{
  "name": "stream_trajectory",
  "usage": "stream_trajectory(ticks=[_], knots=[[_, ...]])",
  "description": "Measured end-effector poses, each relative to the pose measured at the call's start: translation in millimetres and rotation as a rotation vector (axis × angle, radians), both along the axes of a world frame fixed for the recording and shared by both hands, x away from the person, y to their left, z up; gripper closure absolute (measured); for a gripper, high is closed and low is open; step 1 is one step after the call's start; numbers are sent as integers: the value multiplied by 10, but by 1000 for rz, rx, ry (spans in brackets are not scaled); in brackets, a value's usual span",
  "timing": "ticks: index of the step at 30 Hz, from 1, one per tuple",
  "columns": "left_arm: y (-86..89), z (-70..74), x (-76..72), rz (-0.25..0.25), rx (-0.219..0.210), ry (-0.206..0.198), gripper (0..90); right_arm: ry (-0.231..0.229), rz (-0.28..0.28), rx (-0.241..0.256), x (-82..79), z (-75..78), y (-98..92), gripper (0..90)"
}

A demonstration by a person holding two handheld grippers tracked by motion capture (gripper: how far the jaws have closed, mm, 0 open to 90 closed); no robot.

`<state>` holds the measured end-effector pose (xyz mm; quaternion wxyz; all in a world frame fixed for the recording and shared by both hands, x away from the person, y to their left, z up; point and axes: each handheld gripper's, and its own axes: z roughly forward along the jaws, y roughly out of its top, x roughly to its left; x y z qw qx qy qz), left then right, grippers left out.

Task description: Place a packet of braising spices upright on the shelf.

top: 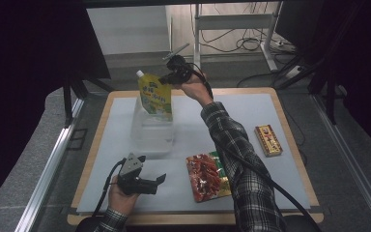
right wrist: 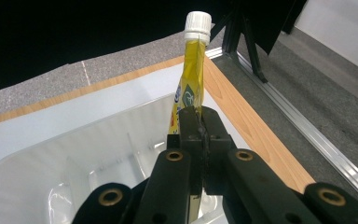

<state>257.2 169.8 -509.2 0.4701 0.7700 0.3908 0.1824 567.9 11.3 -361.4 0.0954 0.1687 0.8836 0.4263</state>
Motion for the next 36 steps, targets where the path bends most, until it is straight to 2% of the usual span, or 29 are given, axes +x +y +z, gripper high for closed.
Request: stream_trajectory(ticks=[4, 6, 16, 20, 24, 30, 36], knots=[[3, 1, 1, -3, -1, -1, 0, -9, -5, -11, -18, 12, 9, 860], [3, 1, 3, -11, -6, 1, 0, -11, -14, -3, -33, 21, 7, 792], [18, 2, 24, -39, -25, 5, 0, -33, -43, -11, -108, 81, -48, 558], [36, 9, 40, -65, -49, 24, 0, -46, -56, -13, -147, 100, -81, 442], [55, 20, 39, -71, -61, 14, 0, -58, -62, -21, -175, 118, -130, 349], [44, 14, 37, -83, -61, 5, 0, -72, -76, -28, -222, 142, -235, 273], [43, 16, 38, -95, -76, 9, 0, -80, -83, -32, -284, 144, -355, 240]])
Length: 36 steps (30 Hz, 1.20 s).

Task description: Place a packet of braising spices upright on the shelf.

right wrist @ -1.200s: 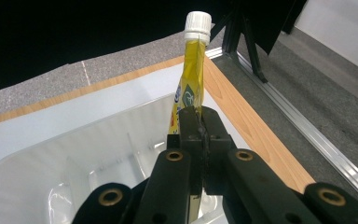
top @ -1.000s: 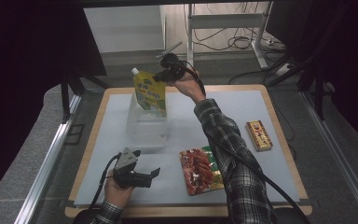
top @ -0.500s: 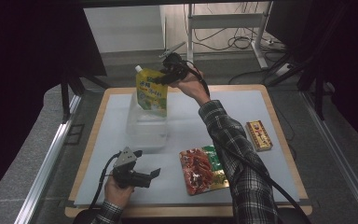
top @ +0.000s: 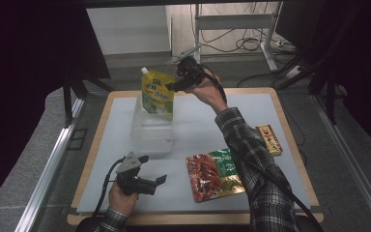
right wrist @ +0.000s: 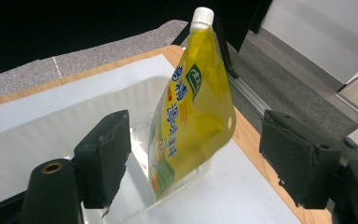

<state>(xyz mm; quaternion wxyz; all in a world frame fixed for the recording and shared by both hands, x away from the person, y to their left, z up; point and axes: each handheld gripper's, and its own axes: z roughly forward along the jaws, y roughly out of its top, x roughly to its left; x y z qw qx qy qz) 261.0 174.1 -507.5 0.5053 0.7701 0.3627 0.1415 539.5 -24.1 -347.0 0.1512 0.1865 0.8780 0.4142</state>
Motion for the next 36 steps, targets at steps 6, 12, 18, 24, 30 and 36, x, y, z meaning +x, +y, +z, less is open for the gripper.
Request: stream_trajectory(ticks=[6, 12, 18, 24, 30, 36], knots=[[-2, 2, -3, 1, 5, 0, 0, -8, -13, -10, -90, -5, -124, 215], [-7, 1, -3, 9, 5, -12, 0, -4, -20, 3, -189, -35, -310, 188], [-32, -7, -14, 22, 16, -39, 0, -2, -11, 24, -315, -88, -496, 156], [-30, -2, -17, 38, 19, -41, 0, 11, -6, 53, -423, -143, -674, 131], [-33, -5, -15, 47, 29, -44, 0, 13, 0, 57, -521, -196, -791, 100], [-44, -11, -15, 45, 31, -42, 0, 26, 13, 48, -636, -261, -854, 78]])
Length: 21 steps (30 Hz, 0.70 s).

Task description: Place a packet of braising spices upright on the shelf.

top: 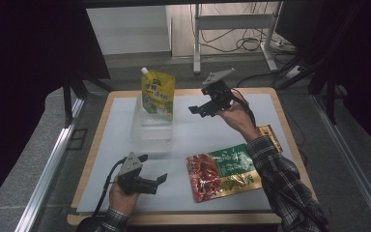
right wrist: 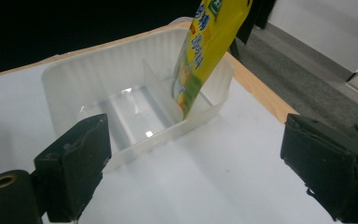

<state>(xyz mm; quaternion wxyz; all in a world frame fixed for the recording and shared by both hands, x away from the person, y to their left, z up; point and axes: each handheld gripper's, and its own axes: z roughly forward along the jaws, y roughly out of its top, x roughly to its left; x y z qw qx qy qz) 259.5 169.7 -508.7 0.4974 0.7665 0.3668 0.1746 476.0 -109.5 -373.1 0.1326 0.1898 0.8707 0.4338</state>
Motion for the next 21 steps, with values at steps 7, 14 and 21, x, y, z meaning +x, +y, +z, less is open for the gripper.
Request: stream_trajectory(ticks=[7, 14, 21], knots=[[-4, -4, 5, -5, 0, 9, 0, 39, 15, -17, -126, -123, -74, 44], [-7, -5, 4, -9, -2, 10, 0, 55, 7, -5, -256, -210, -160, 16], [-13, -7, 0, -10, -4, 7, 0, 49, -13, 23, -401, -260, -269, 7]])
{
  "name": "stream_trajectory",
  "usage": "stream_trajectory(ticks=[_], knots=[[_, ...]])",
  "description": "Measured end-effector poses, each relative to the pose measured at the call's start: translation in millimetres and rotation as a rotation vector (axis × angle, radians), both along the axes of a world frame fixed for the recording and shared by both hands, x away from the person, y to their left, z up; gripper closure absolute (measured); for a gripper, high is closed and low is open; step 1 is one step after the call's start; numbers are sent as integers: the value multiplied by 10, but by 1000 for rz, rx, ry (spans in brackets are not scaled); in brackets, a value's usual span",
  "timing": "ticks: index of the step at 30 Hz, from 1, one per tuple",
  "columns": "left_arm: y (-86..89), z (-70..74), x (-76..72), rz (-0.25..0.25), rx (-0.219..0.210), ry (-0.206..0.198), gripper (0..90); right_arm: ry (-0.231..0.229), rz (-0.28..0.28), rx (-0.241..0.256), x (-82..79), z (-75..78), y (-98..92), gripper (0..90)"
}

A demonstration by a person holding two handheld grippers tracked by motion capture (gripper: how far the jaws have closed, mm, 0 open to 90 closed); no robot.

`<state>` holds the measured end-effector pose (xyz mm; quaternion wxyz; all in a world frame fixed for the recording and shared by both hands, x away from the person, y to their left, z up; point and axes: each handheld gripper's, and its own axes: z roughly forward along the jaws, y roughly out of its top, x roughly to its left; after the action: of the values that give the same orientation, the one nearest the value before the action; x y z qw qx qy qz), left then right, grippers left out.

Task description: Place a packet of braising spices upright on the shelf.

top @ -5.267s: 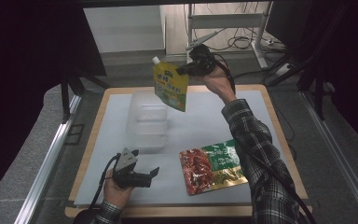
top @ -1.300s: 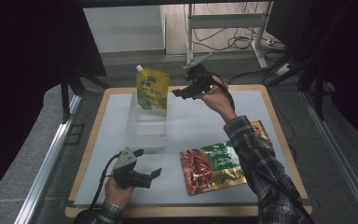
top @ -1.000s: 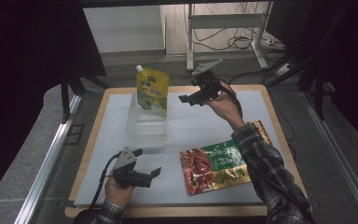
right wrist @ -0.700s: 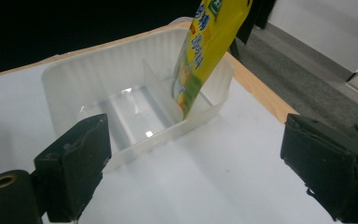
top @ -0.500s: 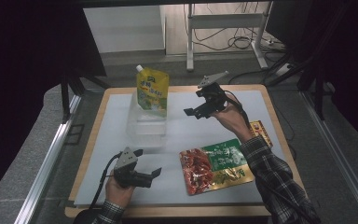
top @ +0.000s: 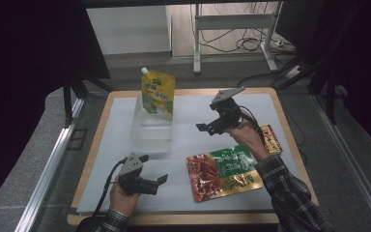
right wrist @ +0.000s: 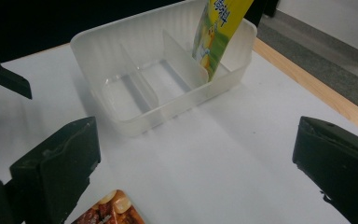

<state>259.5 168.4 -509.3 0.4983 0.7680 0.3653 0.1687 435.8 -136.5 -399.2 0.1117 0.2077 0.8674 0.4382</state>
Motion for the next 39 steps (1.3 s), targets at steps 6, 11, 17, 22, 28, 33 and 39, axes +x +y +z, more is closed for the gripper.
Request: stream_trajectory(ticks=[6, 11, 17, 22, 28, 33, 39], knots=[[-4, -1, -2, 0, 2, 0, 0, -21, -6, -10, -127, -47, -69, 3], [-8, -8, 2, 0, 12, 2, 0, -14, 5, -18, -234, -112, -113, 3], [-4, -3, -1, -1, 5, -2, 0, -13, 7, -29, -352, -222, -185, 3], [-6, -5, 0, 0, 6, -2, 0, -5, 4, -31, -432, -278, -248, 4], [-14, -11, 2, 0, 14, 1, 0, -27, -10, -63, -531, -361, -346, 5], [-10, -3, -7, 1, 4, -12, 0, -31, -30, -62, -577, -438, -450, 5], [-16, -4, -12, -2, 2, -15, 0, -41, -51, -66, -615, -520, -564, 5]])
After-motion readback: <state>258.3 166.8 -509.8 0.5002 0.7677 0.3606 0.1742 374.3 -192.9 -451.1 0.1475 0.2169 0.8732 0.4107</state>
